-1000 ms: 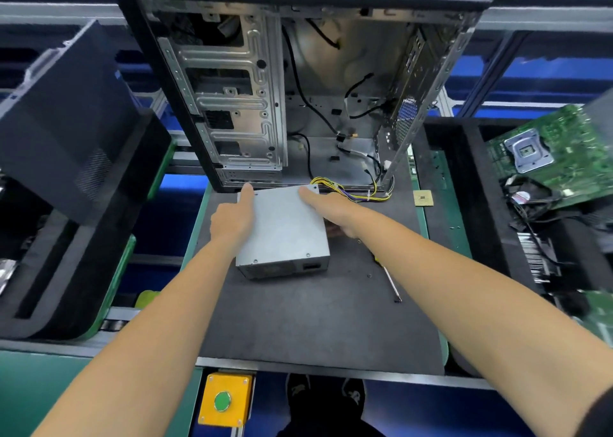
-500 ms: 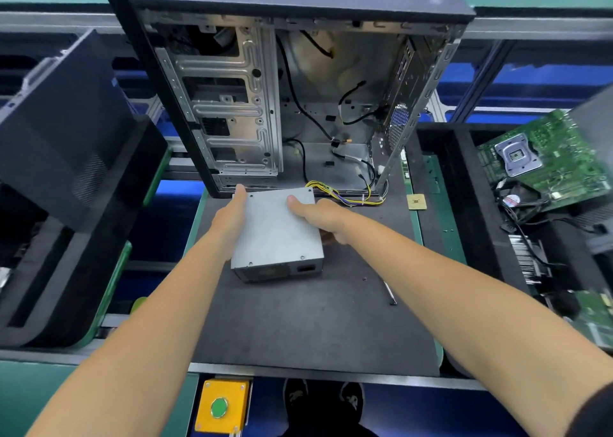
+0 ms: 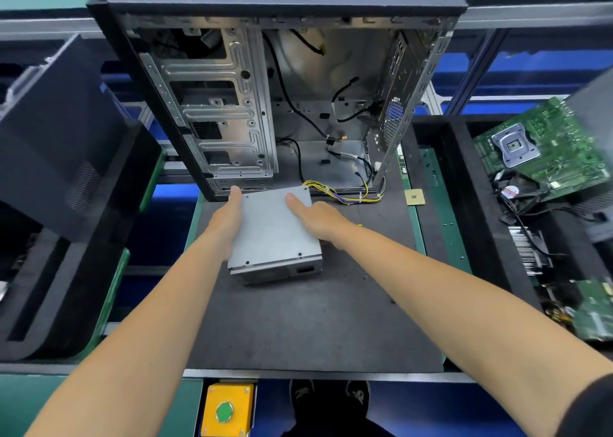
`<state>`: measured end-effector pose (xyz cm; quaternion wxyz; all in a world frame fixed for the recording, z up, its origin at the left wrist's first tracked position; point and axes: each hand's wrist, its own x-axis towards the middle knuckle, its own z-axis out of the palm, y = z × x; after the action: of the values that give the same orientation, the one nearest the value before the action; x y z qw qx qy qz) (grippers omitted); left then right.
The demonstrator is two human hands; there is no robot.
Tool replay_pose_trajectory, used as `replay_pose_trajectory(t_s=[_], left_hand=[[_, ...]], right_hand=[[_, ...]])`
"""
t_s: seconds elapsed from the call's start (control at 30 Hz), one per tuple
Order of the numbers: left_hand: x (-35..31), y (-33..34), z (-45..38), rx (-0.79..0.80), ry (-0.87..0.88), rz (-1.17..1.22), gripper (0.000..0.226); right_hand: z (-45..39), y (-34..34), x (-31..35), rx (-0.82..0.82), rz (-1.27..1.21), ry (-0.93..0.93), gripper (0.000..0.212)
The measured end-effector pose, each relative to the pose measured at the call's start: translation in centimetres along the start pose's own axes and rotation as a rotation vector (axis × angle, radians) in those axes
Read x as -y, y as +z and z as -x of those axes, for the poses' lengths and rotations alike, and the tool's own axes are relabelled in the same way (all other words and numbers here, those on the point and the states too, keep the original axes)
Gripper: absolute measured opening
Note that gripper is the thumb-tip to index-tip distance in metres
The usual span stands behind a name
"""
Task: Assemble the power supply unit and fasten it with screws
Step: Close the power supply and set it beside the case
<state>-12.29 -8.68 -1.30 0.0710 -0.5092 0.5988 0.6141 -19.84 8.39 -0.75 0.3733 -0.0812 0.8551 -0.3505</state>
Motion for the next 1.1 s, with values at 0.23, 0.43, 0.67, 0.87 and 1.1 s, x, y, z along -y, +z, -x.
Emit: replay_pose_trajectory(t_s=[0.23,0.43,0.67,0.87,1.1], left_hand=[[0.3,0.1,0.7,-0.044,-0.004,-0.05,0.093],[0.5,0.0,0.9,-0.047,0.024,-0.026,0.092],[0.7,0.1,0.9,-0.051,0.007,-0.05,0.09],[0.9,0.3,1.1,-0.081,0.001,-0.029,0.083],[0.6,0.2,1.3,-0.119,0.013,0.045,0.066]], right_hand=[[0.6,0.3,-0.2,-0.08,0.134,-0.049,0.083],[0.1,0.8,-0.4,-0.148,0.167,-0.063,0.071],[0.2,0.4,-0.6,-0.118,0.197,-0.071,0.071],[-0.1,-0.4,-0.1,-0.062,0.205,-0.088,0.066],[-0.8,-0.8,-0.2,0.09,0.06,-0.029,0.08]])
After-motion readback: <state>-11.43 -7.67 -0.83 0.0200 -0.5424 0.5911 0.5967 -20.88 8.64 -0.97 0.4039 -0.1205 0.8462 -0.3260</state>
